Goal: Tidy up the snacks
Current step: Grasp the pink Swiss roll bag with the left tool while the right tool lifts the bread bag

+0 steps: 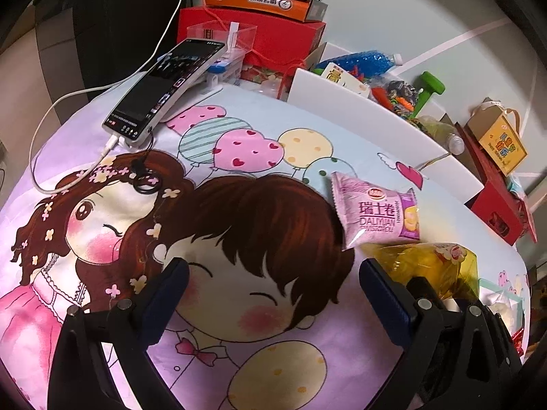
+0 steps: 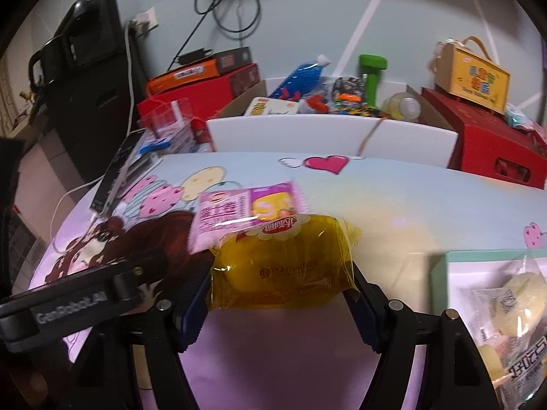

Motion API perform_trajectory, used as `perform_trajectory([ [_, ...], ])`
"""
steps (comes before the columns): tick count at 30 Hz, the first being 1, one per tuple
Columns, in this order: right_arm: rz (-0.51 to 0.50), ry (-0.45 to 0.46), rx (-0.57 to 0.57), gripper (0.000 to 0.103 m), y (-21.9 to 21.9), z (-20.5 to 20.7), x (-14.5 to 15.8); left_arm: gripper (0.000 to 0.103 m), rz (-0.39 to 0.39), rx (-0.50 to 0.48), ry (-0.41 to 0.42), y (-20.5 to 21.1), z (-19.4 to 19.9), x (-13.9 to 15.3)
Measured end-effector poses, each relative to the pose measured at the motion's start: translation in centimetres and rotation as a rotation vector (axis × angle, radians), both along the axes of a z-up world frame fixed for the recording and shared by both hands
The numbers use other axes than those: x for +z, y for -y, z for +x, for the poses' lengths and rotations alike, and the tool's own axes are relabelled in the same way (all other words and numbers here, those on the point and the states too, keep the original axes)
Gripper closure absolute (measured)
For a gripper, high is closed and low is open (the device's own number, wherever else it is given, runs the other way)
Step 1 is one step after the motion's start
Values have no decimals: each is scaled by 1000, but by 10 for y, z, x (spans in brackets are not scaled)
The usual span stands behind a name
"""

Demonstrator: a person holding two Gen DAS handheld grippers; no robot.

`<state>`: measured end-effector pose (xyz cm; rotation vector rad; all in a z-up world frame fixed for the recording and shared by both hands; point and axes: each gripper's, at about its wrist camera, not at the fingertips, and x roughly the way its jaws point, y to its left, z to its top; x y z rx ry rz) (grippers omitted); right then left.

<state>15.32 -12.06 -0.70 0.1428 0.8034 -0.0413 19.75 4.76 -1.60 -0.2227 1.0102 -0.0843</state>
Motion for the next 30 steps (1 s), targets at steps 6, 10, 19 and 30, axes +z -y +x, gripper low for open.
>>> perform_trajectory([
  [6,-6,22,-55,28,17,-3,7,3,-39,-13,20,5,-1,4],
  [10,-4,44,-119,28,34,-7,13,3,-80,-24,19,11,1,4],
  [19,30,103,-255,28,74,-21,30,3,-112,-97,10,49,21,3],
  [30,93,97,-292,28,92,-23,26,3,-19,-153,-27,95,54,-3],
])
